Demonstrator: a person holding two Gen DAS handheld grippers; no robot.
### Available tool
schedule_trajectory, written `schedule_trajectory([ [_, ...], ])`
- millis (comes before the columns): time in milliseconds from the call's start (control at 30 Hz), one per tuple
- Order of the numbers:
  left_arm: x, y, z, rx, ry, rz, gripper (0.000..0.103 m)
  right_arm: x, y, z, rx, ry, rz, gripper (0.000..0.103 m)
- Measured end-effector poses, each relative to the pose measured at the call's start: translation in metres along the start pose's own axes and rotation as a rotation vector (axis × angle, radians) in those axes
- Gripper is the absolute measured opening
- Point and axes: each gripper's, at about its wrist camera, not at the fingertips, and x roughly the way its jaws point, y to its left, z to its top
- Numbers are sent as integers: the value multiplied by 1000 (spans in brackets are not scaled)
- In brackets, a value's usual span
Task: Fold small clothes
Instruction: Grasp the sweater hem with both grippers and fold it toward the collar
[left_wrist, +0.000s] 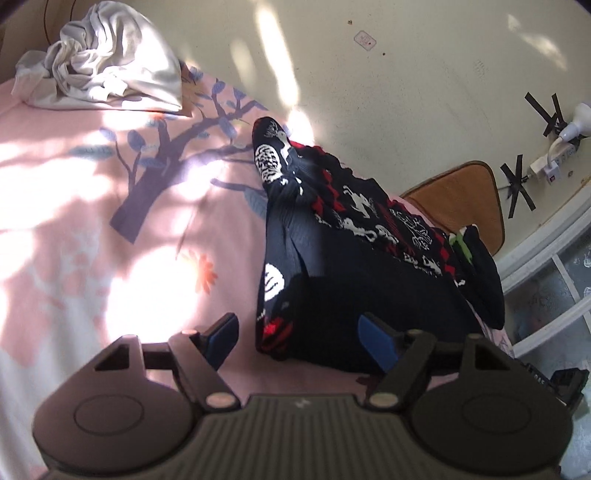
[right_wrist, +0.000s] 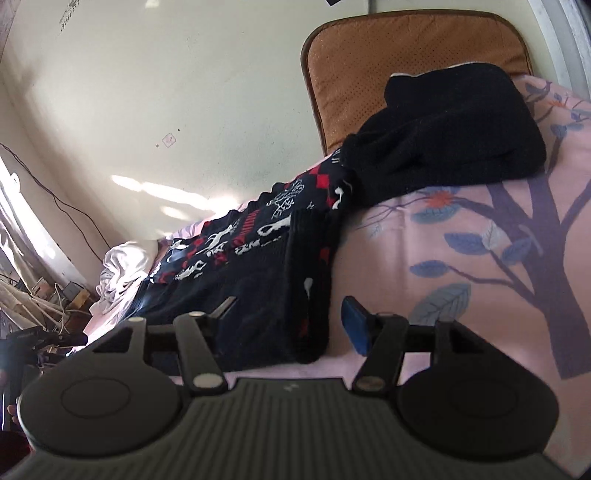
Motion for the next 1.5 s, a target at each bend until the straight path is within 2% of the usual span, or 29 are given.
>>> schedule_trajectory([
  [33,4,-1,-2,-5,7,4,70,6,2,-1,5,21,6,46],
  [67,9,-3,-4,-8,15,17,57,13,8,-1,1,47,-10,27],
  [100,14,-4,-5,-5,22,39,44,13,13,-2,-23,49,-28,16],
  [133,16,-5,-5,6,19,75,25,11,17,-2,-49,48,-40,15],
  [333,11,-2,-3,40,49,110,20,-13,10,-12,-97,59,-64,13],
  [367,12,-1,-1,35,59,109,22,-11,7,-10,-85,64,-60,13],
  [400,12,-1,1,27,71,112,23,-9,6,-7,-80,75,-60,19],
  [433,11,-2,4,30,84,114,25,-9,6,-2,-93,72,-67,28],
  [467,9,-5,5,46,92,119,26,-13,9,3,-122,50,-86,32],
  [500,3,-8,7,76,87,120,28,-17,12,10,-152,29,-94,33],
  [567,-12,-17,14,142,52,135,46,-21,17,32,-210,-11,-90,33],
  [667,-21,-37,48,228,-6,170,52,-4,27,72,-265,-37,-78,33],
  [733,-11,-56,80,276,-39,171,57,26,33,104,-264,-47,-25,38],
  [800,12,-76,110,330,-66,148,74,64,35,132,-235,-38,20,50],
  [833,32,-87,128,353,-81,153,91,90,37,146,-225,-11,31,52],
  [867,51,-95,141,365,-86,163,97,115,39,158,-221,25,40,51],
  [933,98,-109,166,399,-42,193,96,169,47,177,-237,99,34,52],
  [1000,141,-115,185,403,-2,234,94,218,52,188,-273,158,-15,55],
  [1100,197,-111,209,366,22,282,91,276,48,194,-289,222,-76,57],
  [1200,239,-91,219,288,92,284,79,317,37,192,-259,281,-82,59],
  [1267,261,-82,218,271,143,291,58,335,35,186,-265,307,-88,59],
  [1300,264,-84,215,297,101,306,57,340,34,183,-272,319,-83,58],
  [1333,266,-88,212,327,87,306,37,343,36,180,-287,331,-67,41],
  [1367,269,-90,210,329,111,288,15,343,40,177,-299,333,-51,22],
  [1400,267,-91,207,316,105,275,15,337,46,177,-311,313,-49,12],
  [1433,262,-94,204,324,87,274,11,329,51,176,-323,292,-30,12],
  [1500,247,-99,203,336,53,249,10,305,63,178,-337,233,8,12],
])
